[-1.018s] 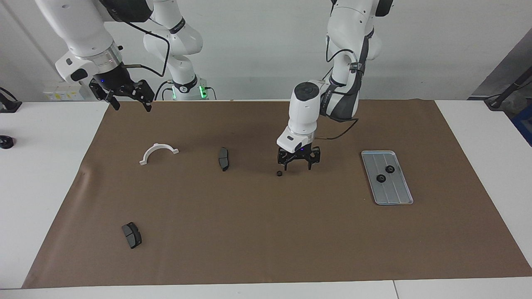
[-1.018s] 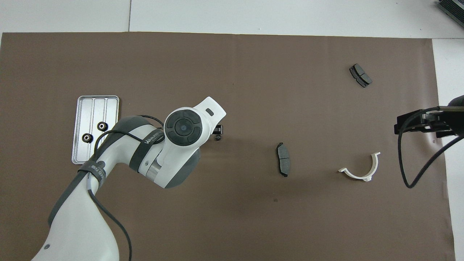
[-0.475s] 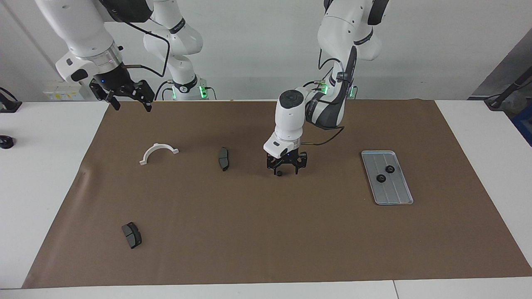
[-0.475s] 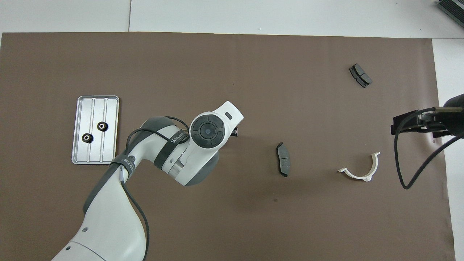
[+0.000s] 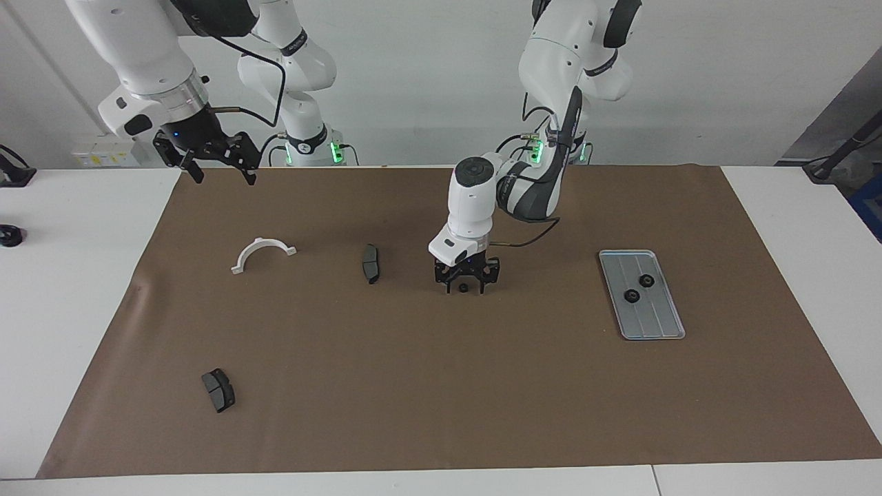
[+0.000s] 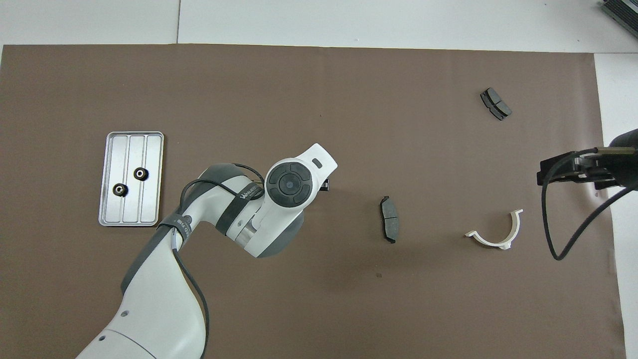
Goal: Pick bearing gear from pile to tray
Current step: 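Grasp the third gear with the left gripper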
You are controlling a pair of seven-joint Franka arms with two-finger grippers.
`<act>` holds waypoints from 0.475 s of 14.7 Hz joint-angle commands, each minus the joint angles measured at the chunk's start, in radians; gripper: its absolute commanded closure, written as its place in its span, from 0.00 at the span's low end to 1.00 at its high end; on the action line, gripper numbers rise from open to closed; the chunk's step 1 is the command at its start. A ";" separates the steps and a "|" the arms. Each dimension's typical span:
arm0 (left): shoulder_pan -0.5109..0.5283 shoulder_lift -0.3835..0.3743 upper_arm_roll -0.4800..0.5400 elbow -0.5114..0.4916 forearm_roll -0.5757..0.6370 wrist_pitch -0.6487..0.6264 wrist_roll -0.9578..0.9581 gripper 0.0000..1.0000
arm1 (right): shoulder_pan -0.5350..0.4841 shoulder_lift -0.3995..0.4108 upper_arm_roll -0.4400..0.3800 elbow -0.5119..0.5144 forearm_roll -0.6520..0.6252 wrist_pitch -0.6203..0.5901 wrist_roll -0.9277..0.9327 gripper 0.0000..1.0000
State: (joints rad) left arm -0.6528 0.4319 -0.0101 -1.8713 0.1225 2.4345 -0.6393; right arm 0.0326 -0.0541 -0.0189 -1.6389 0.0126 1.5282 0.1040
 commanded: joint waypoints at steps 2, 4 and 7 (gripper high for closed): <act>-0.014 -0.012 0.013 -0.028 -0.009 0.028 -0.011 0.28 | -0.011 -0.018 0.007 -0.021 0.021 0.010 -0.006 0.00; -0.016 -0.013 0.015 -0.032 -0.009 0.018 -0.011 0.40 | -0.011 -0.018 0.007 -0.021 0.021 0.010 -0.006 0.00; -0.016 -0.015 0.015 -0.031 -0.009 0.024 -0.014 0.80 | -0.011 -0.018 0.005 -0.021 0.020 0.010 -0.006 0.00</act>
State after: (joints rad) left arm -0.6531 0.4297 -0.0111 -1.8797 0.1204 2.4414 -0.6406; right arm 0.0326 -0.0541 -0.0189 -1.6389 0.0126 1.5282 0.1040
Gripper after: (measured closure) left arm 0.507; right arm 0.000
